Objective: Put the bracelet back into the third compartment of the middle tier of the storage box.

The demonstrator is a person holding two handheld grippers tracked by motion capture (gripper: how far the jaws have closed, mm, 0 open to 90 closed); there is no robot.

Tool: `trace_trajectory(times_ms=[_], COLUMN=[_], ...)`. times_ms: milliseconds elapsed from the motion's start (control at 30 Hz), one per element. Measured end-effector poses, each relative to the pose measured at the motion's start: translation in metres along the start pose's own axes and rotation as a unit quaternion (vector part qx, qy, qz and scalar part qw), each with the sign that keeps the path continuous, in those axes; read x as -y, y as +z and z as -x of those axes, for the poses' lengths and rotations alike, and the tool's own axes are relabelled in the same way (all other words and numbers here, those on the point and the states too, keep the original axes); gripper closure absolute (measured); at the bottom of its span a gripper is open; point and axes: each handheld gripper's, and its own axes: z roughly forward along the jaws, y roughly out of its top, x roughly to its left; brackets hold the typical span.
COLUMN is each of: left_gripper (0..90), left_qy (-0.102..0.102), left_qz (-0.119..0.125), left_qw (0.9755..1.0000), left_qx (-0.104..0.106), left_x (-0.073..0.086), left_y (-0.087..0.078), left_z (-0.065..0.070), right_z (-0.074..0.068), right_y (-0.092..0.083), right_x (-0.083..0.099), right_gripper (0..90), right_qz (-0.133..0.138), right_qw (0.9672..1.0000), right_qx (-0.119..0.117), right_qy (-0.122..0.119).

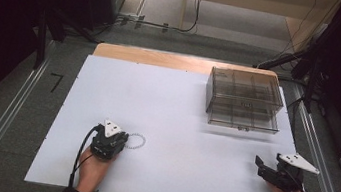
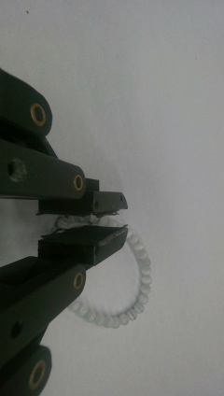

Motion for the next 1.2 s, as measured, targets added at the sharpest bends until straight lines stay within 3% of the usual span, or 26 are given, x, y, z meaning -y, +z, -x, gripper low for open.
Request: trace_trajectory(times_ms=[867,1067,1200], left_gripper=[86.2,86.1,86.1], left_qy=[-0.018,-0.026,-0.038], left_qz=[0.014,0.039,0.058], left_qw=[0.9993,0.9981,0.996], left_qx=[0.029,0.039,0.056], left_x=[0.0,-0.002,-0.006], left_y=[-0.002,-0.008,-0.014], left_z=[-0.006,-0.005,-0.004], right_z=[-0.001,0.0,0.0], right_y=[0.001,0.0,0.001], right_x=[-0.002,-0.001,-0.001], right_gripper=[21.0,21.0,21.0], right_qz=[0.003,0.003,0.002], right_qw=[1.0,1.0,1.0], right_qx=[-0.004,-0.003,-0.002], right_qy=[-0.002,-0.001,0.0])
